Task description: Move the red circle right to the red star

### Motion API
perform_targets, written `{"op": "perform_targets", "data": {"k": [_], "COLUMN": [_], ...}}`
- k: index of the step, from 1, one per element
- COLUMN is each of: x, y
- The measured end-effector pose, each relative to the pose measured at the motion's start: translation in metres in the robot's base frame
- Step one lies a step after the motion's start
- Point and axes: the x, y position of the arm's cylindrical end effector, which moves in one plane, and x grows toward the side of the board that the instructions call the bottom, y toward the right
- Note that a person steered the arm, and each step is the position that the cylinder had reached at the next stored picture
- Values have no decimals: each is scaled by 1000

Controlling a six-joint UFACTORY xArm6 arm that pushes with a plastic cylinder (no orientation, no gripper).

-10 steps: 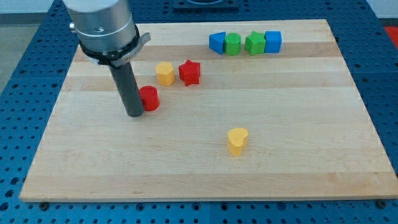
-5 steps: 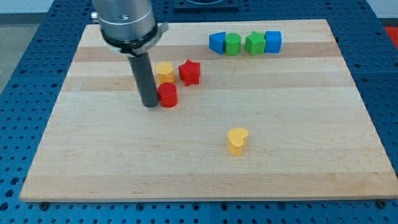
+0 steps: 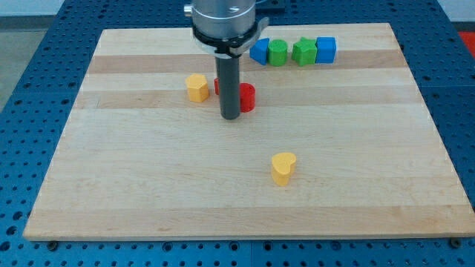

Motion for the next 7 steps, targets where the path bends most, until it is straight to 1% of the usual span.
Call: {"op": "perform_targets", "data": {"k": [1,2,4,6,7], "x": [0,0,-10,-29,-31], "y": [-23,-21,16,31,34]}}
